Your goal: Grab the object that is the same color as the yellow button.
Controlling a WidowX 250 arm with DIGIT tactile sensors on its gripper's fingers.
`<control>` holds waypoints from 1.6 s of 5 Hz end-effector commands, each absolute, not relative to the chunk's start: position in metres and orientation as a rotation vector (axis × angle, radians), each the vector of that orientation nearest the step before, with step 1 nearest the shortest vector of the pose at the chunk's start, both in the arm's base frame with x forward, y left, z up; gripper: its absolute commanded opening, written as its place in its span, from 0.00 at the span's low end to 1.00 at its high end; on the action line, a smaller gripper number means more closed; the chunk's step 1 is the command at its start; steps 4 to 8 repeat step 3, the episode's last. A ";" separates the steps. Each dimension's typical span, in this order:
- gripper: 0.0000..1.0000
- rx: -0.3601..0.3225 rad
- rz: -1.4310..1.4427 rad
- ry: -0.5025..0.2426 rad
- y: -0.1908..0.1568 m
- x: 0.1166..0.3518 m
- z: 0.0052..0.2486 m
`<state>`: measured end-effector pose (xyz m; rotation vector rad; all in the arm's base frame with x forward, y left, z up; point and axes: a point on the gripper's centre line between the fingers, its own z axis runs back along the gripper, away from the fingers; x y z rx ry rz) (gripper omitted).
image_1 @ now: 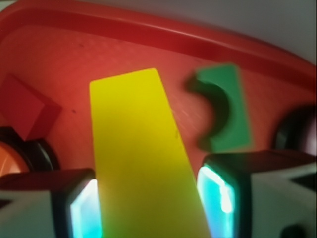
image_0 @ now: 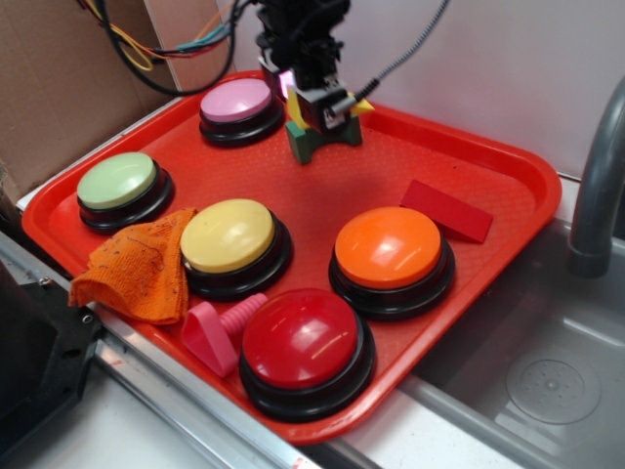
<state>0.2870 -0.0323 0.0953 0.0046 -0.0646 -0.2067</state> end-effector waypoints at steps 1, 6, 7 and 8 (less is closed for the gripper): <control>0.00 0.050 0.031 -0.198 -0.007 0.256 0.156; 0.00 0.082 0.075 -0.174 0.000 0.257 0.147; 0.00 0.082 0.075 -0.174 0.000 0.257 0.147; 0.00 0.082 0.075 -0.174 0.000 0.257 0.147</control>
